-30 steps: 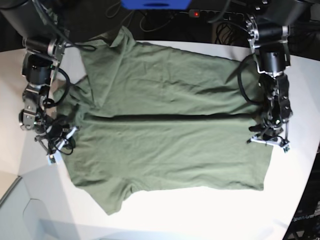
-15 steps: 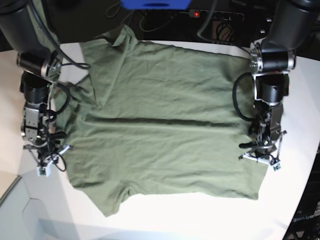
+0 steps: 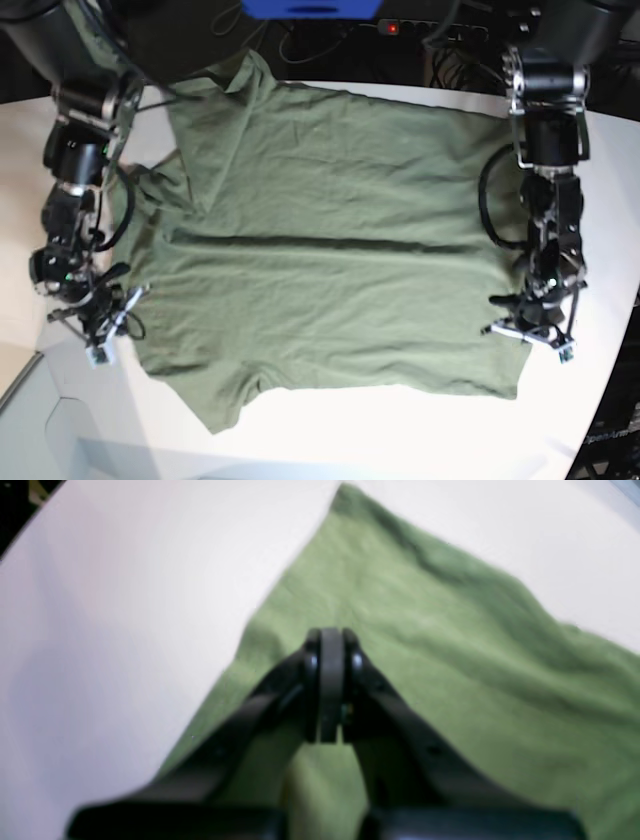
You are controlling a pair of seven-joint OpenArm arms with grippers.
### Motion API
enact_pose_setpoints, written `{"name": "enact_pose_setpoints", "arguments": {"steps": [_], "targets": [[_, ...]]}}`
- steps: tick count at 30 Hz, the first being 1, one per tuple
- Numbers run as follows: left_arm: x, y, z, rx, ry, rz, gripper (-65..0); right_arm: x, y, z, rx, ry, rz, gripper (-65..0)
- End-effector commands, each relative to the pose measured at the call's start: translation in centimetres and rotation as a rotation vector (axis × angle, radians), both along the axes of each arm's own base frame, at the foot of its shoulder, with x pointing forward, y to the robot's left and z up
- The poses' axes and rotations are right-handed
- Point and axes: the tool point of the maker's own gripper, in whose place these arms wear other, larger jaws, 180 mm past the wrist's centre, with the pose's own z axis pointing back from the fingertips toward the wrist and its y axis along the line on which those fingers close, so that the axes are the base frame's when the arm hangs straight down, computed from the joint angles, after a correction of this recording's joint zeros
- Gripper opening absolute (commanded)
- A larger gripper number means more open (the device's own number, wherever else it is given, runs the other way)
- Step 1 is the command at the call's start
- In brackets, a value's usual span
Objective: Layout the t-shirt on the table in an organized manner, then fold the t-shirt properly
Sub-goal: 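Pull the shirt edges apart with both grippers to smooth it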
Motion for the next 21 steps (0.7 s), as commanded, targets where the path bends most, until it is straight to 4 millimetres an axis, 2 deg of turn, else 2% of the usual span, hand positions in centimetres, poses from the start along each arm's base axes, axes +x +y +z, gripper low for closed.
{"name": "enact_pose_setpoints", "arguments": {"steps": [1, 4, 7, 10, 14, 17, 21], "targets": [[0.7, 0.3, 2.7, 0.023, -0.066, -0.005, -64.9, 0.6, 0.6, 2.0, -0.014, -0.038, 0.039, -65.0], [-2.0, -0.2, 1.4, 0.021, -0.013, -0.025, -64.9, -1.5, 1.8, 0.4, -0.027, 0.031, 0.054, -65.0], [-4.8, 1.5, -0.3, 0.004, 0.026, 0.024, -64.9, -2.7, 2.6, -1.8, -0.001, 0.074, 0.062, -65.0], [-7.0, 3.1, -0.9, 0.003, 0.038, 0.069, -64.9, -3.5, 3.0, -4.8, 0.059, 0.131, 0.066, -65.0], [-9.0, 3.8, -1.9, 0.009, 0.065, 0.087, -64.9, -2.6, 2.3, -7.0, 0.148, 0.159, 0.045, -65.0], [-10.3, 3.6, -2.6, 0.017, 0.085, 0.080, -64.9, -1.3, 0.2, -7.6, 0.178, 0.128, -0.055, -65.0], [-11.2, 2.9, -3.4, 0.013, 0.105, 0.069, -64.9, 1.8, -1.1, -5.9, 0.210, 0.012, -0.141, -65.0]]}}
